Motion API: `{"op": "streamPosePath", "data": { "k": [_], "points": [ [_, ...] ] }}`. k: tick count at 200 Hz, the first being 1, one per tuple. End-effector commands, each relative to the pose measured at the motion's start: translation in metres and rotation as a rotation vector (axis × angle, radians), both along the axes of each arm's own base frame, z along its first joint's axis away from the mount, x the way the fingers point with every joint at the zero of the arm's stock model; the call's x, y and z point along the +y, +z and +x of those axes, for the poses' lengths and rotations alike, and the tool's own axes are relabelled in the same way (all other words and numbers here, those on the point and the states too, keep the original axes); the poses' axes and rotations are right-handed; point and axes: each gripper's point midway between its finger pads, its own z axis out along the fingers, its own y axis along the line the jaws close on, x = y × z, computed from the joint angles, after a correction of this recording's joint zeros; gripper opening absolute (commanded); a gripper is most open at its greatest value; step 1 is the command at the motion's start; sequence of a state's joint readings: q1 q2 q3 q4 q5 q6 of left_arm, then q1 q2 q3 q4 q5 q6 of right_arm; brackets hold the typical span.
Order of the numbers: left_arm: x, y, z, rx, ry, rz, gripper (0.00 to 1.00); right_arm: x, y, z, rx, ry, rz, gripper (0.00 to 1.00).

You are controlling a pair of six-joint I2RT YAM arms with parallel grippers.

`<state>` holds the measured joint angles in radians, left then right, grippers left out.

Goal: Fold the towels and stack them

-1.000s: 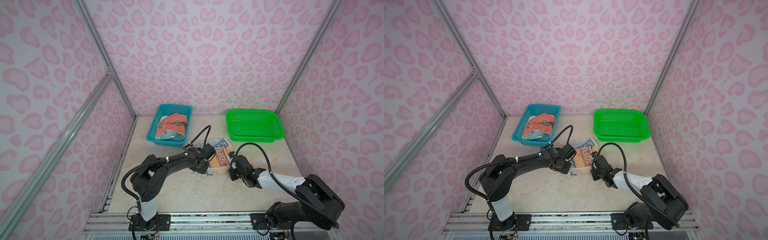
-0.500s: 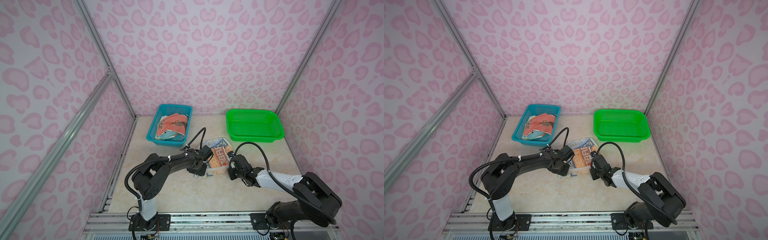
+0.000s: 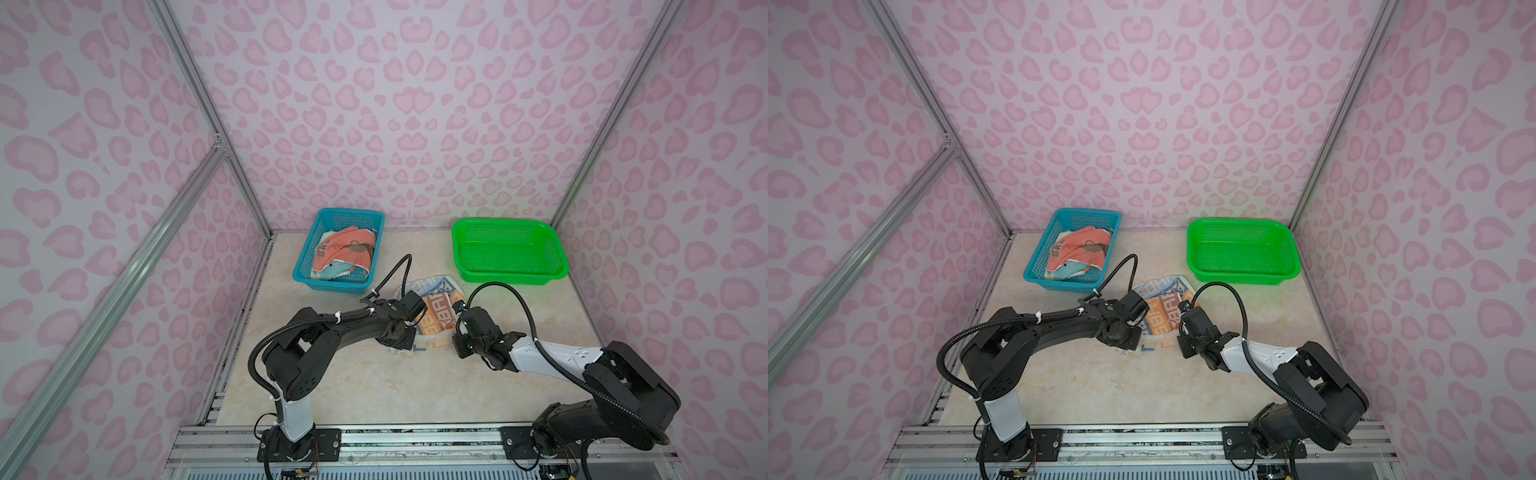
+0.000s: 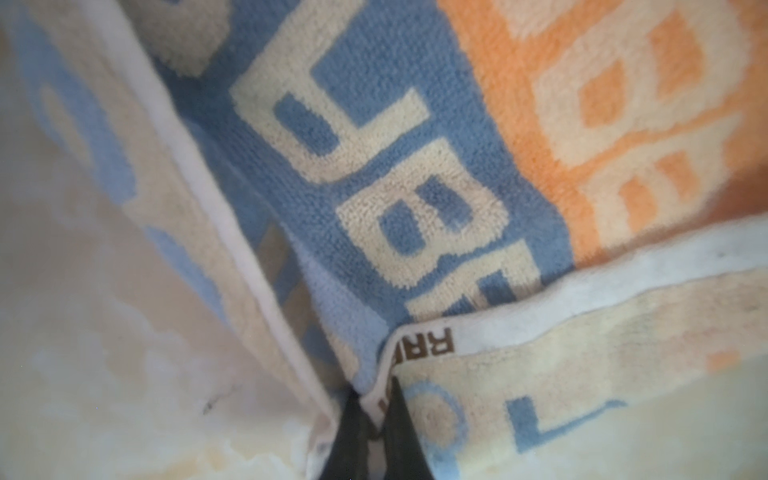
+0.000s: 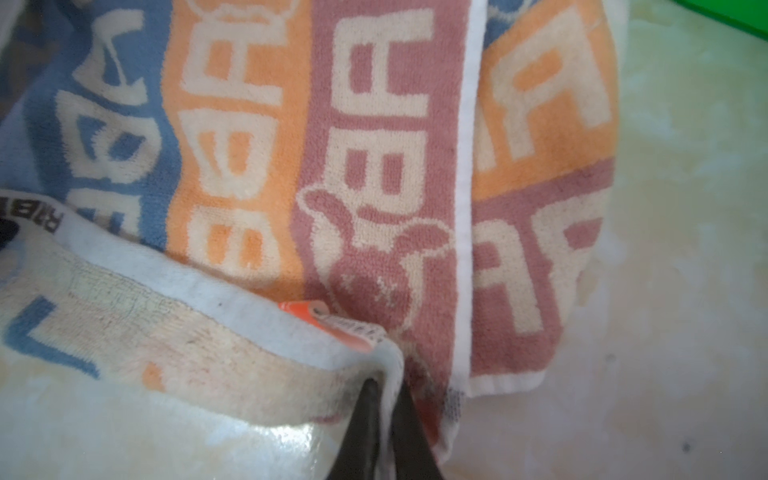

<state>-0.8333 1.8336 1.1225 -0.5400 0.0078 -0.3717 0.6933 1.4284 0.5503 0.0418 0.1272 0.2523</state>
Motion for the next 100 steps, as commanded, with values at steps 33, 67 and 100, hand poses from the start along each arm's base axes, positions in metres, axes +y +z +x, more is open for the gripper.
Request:
{"op": "streamPosePath", "data": {
  "k": [33, 67, 100],
  "points": [
    [0.021, 0.005, -0.005, -0.038, 0.024, 0.041, 0.41, 0.0, -0.002, 0.0, 0.003, 0.007, -0.02, 0.1],
    [0.006, 0.012, -0.004, -0.027, 0.022, -0.038, 0.43, 0.001, -0.002, 0.0, 0.0, 0.01, -0.021, 0.09],
    [0.002, 0.01, -0.006, 0.0, 0.034, -0.049, 0.37, 0.002, -0.001, 0.0, -0.002, 0.01, -0.022, 0.09]
  ]
}}
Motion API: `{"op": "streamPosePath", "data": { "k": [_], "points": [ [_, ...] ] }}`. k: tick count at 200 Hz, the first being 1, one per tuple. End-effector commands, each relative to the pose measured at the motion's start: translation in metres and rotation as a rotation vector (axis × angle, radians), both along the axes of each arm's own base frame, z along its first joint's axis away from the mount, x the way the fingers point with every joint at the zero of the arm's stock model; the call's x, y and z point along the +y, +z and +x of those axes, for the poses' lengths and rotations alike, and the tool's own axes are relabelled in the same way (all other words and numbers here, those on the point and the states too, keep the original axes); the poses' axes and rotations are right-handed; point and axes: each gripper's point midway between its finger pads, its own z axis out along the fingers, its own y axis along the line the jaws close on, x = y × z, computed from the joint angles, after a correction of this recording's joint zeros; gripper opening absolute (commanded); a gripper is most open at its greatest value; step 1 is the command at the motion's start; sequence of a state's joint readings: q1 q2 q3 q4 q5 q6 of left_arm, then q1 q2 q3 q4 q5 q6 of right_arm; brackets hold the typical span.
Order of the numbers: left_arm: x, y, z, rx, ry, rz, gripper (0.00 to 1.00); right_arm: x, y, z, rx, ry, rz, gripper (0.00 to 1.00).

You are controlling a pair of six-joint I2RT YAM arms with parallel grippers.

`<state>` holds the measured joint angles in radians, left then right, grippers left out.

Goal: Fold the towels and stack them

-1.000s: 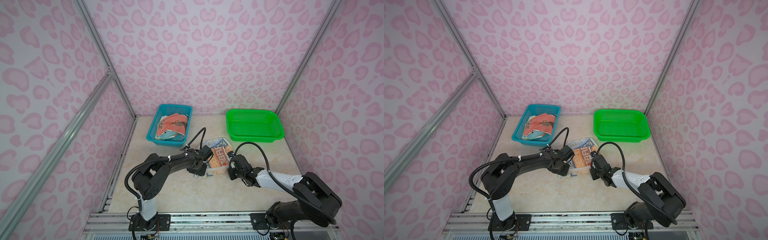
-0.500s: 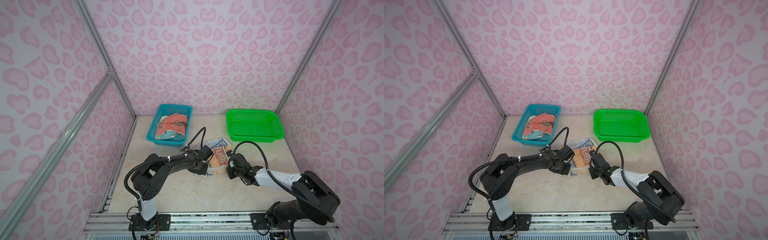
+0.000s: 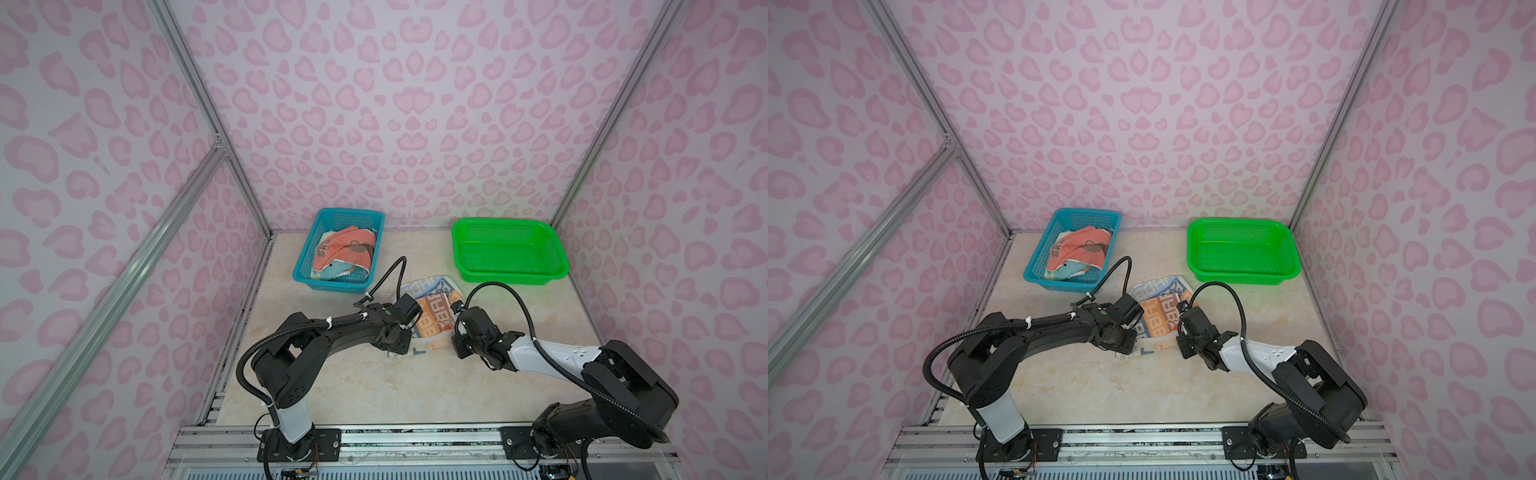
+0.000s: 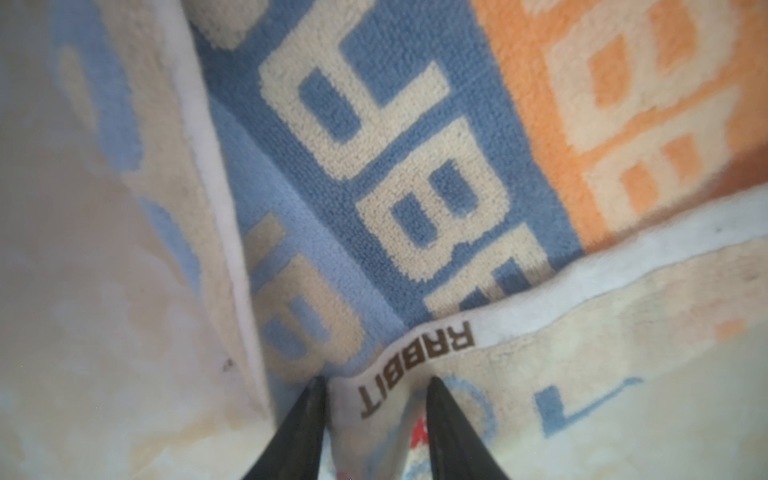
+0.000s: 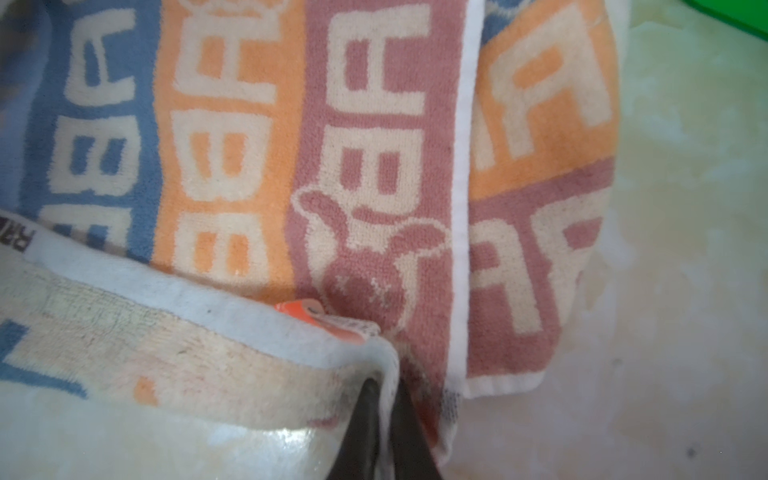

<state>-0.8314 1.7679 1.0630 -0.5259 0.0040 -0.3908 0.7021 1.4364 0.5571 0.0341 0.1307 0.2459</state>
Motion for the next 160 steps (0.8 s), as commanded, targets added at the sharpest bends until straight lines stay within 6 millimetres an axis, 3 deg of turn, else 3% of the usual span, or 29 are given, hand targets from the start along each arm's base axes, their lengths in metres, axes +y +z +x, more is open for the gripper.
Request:
{"op": "streamPosePath", "data": {
  "k": [1, 16, 78, 105, 129, 160],
  "points": [
    [-0.007, 0.003, 0.001, 0.014, 0.013, -0.033, 0.37, 0.0, 0.0, 0.001, -0.006, -0.001, -0.01, 0.09],
    [-0.005, 0.002, -0.001, 0.018, 0.021, -0.031, 0.24, 0.0, 0.0, 0.001, -0.006, 0.002, -0.013, 0.09],
    [-0.005, 0.018, 0.003, -0.019, 0.022, -0.051, 0.03, 0.001, 0.001, 0.001, -0.01, 0.003, -0.013, 0.09],
    [-0.005, 0.031, 0.01, -0.072, 0.027, -0.058, 0.02, 0.002, 0.007, 0.002, -0.019, 0.001, -0.005, 0.03],
    [-0.002, 0.055, 0.026, -0.175, 0.052, -0.059, 0.02, 0.006, 0.028, 0.008, -0.064, 0.007, 0.018, 0.0],
    [-0.004, 0.107, 0.054, -0.348, 0.087, -0.088, 0.02, 0.011, 0.074, 0.022, -0.152, 0.02, 0.024, 0.0]
  ]
}}
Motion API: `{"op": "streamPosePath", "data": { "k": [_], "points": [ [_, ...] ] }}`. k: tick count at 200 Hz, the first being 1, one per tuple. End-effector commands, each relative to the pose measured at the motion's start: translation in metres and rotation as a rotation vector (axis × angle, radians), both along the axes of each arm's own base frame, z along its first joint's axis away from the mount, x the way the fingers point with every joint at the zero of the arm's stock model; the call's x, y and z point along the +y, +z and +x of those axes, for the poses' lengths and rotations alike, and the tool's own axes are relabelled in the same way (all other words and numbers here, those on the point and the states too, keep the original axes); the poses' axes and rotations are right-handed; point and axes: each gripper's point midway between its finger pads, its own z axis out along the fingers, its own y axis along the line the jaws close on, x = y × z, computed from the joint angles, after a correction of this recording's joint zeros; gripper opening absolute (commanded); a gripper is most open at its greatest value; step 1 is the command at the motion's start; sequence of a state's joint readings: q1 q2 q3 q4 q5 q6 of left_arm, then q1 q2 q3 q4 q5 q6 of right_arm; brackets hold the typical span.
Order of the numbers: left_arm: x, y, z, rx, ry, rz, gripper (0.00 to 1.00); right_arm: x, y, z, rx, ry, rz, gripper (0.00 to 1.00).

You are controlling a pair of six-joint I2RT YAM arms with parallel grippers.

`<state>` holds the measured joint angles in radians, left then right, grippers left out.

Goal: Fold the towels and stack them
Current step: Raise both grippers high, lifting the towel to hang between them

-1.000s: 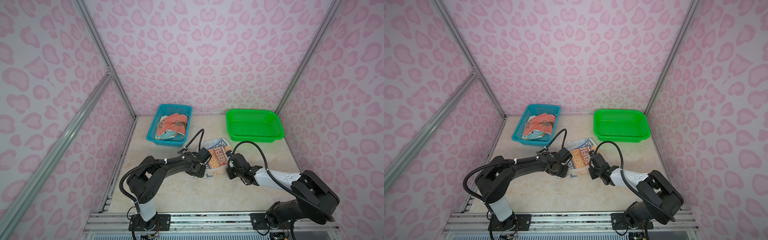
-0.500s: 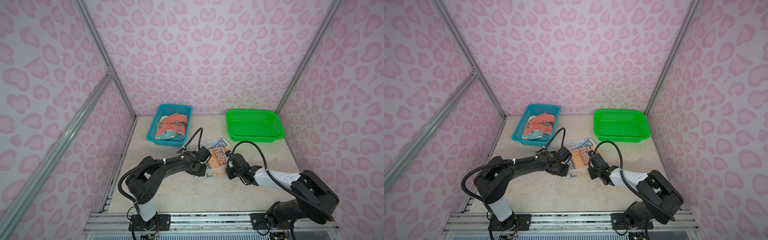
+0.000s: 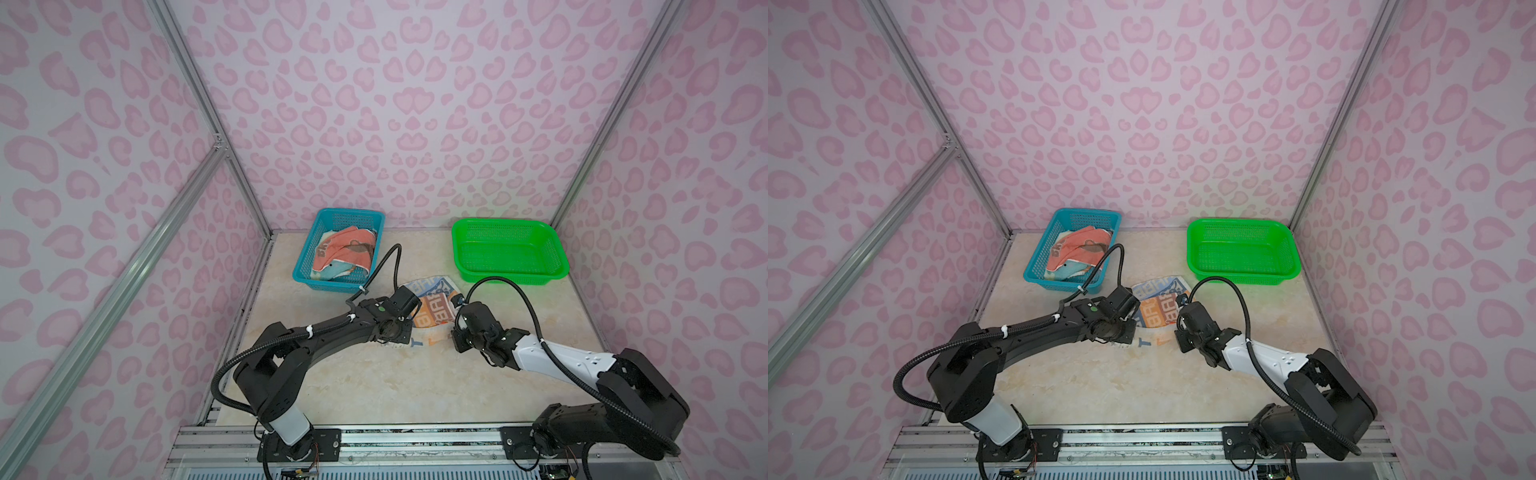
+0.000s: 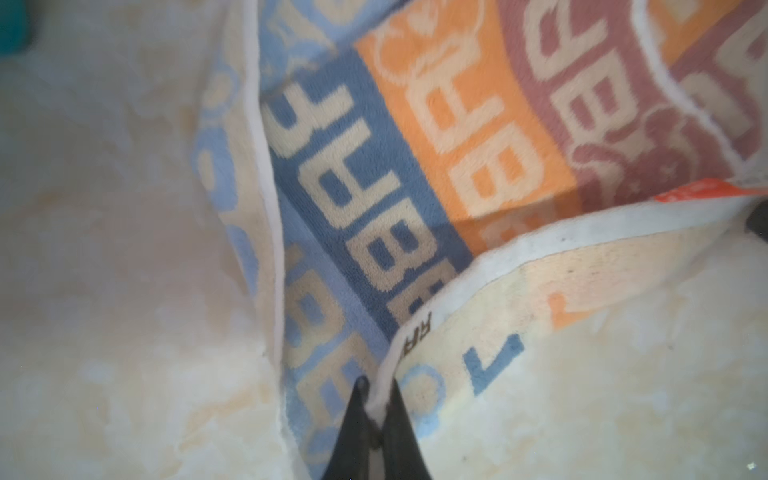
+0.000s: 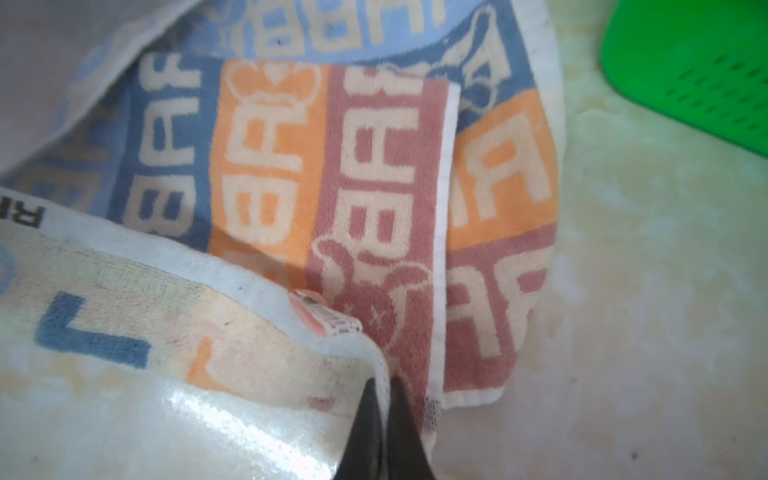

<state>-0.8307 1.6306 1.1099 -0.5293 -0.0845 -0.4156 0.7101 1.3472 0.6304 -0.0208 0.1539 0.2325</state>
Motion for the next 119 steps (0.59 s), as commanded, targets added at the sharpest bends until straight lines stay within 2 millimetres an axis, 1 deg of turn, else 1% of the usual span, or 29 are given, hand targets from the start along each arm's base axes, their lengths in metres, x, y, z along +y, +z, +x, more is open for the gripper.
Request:
{"op": "streamPosePath", "data": {
  "k": [1, 21, 34, 35, 38, 44, 49, 51, 61, 62, 64, 66, 68, 70, 76, 78, 82, 104, 113, 115, 119],
  "points": [
    [0.002, 0.045, 0.029, -0.173, 0.041, -0.003, 0.02, 0.0, 0.027, 0.008, -0.056, 0.015, -0.026, 0.0],
    [0.006, 0.084, 0.05, -0.275, 0.078, -0.006, 0.02, 0.0, 0.065, 0.021, -0.112, 0.025, -0.016, 0.0],
    [0.013, 0.112, 0.065, -0.327, 0.115, -0.018, 0.02, -0.005, 0.09, 0.031, -0.142, 0.012, 0.008, 0.0],
    [0.013, 0.113, 0.066, -0.329, 0.117, -0.019, 0.02, -0.006, 0.095, 0.033, -0.148, 0.011, 0.016, 0.0],
    [0.015, 0.121, 0.069, -0.344, 0.125, -0.027, 0.02, -0.007, 0.099, 0.034, -0.152, 0.009, 0.021, 0.0],
    [0.017, 0.135, 0.075, -0.374, 0.134, -0.042, 0.02, -0.01, 0.112, 0.039, -0.172, 0.005, 0.045, 0.0],
    [0.019, 0.145, 0.079, -0.395, 0.142, -0.053, 0.02, -0.013, 0.129, 0.044, -0.201, 0.005, 0.073, 0.0],
    [0.02, 0.15, 0.081, -0.403, 0.144, -0.057, 0.02, -0.012, 0.131, 0.044, -0.203, 0.007, 0.076, 0.0],
    [0.024, 0.172, 0.088, -0.446, 0.154, -0.075, 0.02, -0.02, 0.16, 0.054, -0.259, -0.001, 0.103, 0.0],
    [0.025, 0.174, 0.089, -0.449, 0.154, -0.074, 0.02, -0.02, 0.16, 0.054, -0.259, -0.001, 0.103, 0.0],
    [0.026, 0.175, 0.09, -0.452, 0.154, -0.07, 0.02, -0.02, 0.166, 0.056, -0.271, -0.003, 0.107, 0.0],
    [0.026, 0.188, 0.093, -0.473, 0.16, -0.087, 0.02, -0.021, 0.171, 0.057, -0.28, -0.003, 0.109, 0.0],
    [0.026, 0.194, 0.094, -0.484, 0.16, -0.091, 0.02, -0.023, 0.18, 0.059, -0.294, -0.004, 0.112, 0.0],
    [0.027, 0.198, 0.095, -0.491, 0.16, -0.091, 0.02, -0.023, 0.182, 0.06, -0.298, -0.004, 0.112, 0.0],
    [0.029, 0.213, 0.099, -0.515, 0.16, -0.098, 0.02, -0.025, 0.198, 0.064, -0.322, 0.001, 0.116, 0.0],
    [0.029, 0.218, 0.1, -0.523, 0.16, -0.1, 0.02, -0.025, 0.2, 0.064, -0.323, 0.003, 0.115, 0.0],
    [0.03, 0.226, 0.102, -0.538, 0.159, -0.101, 0.02, -0.026, 0.214, 0.067, -0.344, 0.006, 0.119, 0.0],
    [0.03, 0.283, 0.106, -0.627, 0.132, -0.128, 0.02, -0.025, 0.269, 0.076, -0.43, 0.029, 0.11, 0.0],
    [0.029, 0.299, 0.107, -0.65, 0.121, -0.13, 0.02, -0.025, 0.288, 0.078, -0.455, 0.038, 0.102, 0.0],
    [0.029, 0.306, 0.107, -0.659, 0.121, -0.135, 0.02, -0.025, 0.294, 0.079, -0.465, 0.039, 0.103, 0.0],
    [0.029, 0.312, 0.107, -0.666, 0.115, -0.134, 0.02, -0.025, 0.304, 0.079, -0.479, 0.04, 0.102, 0.0]
  ]
}}
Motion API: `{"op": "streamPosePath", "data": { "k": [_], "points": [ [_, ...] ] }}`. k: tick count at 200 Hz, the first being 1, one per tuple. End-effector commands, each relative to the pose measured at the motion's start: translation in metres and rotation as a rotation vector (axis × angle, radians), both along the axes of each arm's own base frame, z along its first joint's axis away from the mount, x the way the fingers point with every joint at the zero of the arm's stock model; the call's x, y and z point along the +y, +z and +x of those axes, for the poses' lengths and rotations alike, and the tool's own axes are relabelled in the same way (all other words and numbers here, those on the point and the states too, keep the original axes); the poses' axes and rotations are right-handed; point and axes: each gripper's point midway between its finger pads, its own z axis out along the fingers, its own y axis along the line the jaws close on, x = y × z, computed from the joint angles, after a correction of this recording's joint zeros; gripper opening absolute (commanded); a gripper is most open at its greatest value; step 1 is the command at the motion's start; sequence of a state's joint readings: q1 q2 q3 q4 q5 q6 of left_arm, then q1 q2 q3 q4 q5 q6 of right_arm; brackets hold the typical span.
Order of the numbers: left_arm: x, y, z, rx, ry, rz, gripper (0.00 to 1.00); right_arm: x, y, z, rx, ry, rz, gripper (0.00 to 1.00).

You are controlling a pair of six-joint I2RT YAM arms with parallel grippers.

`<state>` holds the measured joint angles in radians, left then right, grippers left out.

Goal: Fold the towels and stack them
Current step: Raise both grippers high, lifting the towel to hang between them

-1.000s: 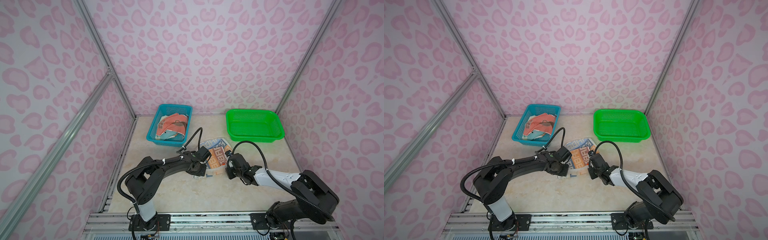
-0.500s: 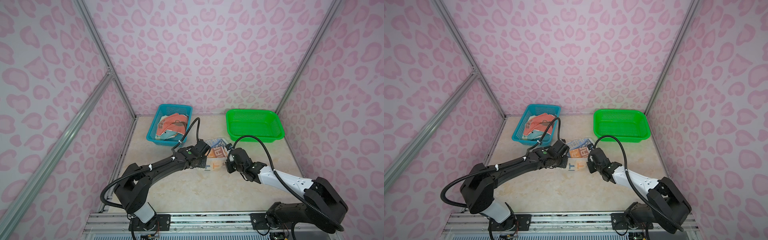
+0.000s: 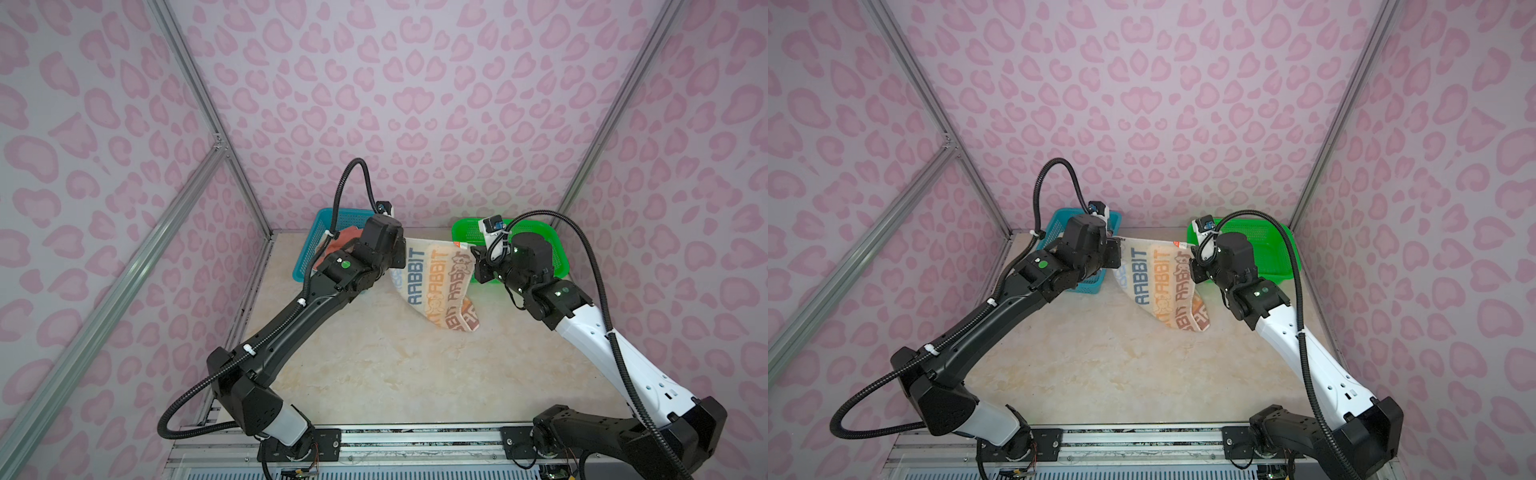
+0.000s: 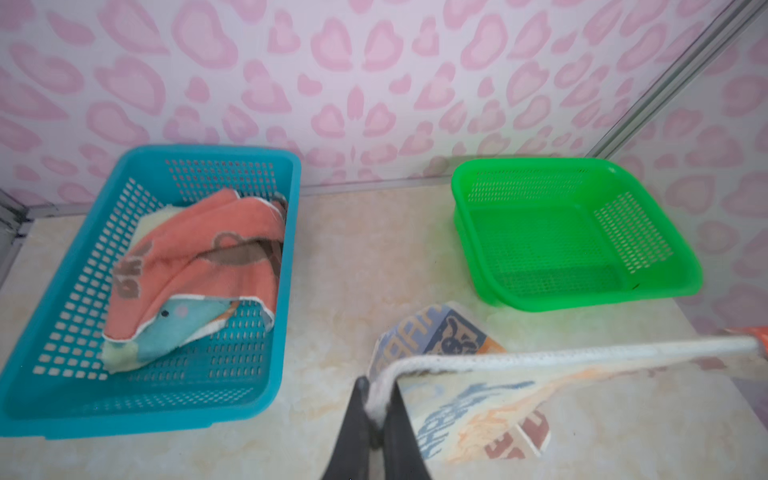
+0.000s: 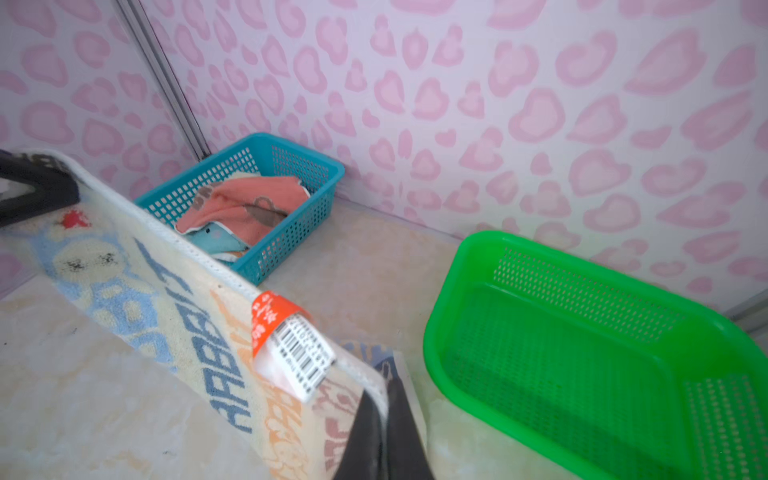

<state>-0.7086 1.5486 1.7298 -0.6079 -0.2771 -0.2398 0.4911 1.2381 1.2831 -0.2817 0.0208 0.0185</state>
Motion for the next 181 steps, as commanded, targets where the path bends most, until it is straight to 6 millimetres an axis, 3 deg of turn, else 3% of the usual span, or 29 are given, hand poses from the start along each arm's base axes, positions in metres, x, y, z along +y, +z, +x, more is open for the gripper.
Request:
{"op": "streamPosePath", "data": {
  "k": [1, 35, 65, 140, 162, 181],
  "points": [
    [0.015, 0.035, 0.003, -0.066, 0.024, 0.08, 0.02, -0.005, 0.025, 0.002, -0.025, 0.007, -0.08, 0.0],
    [0.02, 0.082, -0.008, -0.104, -0.001, 0.058, 0.02, -0.008, 0.098, -0.008, -0.145, 0.019, -0.05, 0.0],
    [0.02, 0.102, -0.03, -0.113, -0.043, 0.017, 0.02, -0.009, 0.133, -0.032, -0.204, 0.07, -0.014, 0.0],
    [0.034, 0.151, -0.1, -0.192, -0.137, -0.109, 0.02, 0.002, 0.168, -0.117, -0.301, 0.225, 0.011, 0.0],
    [0.038, 0.154, -0.11, -0.19, -0.156, -0.14, 0.02, 0.004, 0.17, -0.128, -0.312, 0.245, 0.028, 0.0],
    [0.042, 0.146, -0.11, -0.183, -0.138, -0.13, 0.02, 0.001, 0.165, -0.125, -0.31, 0.219, 0.029, 0.0]
  ]
}}
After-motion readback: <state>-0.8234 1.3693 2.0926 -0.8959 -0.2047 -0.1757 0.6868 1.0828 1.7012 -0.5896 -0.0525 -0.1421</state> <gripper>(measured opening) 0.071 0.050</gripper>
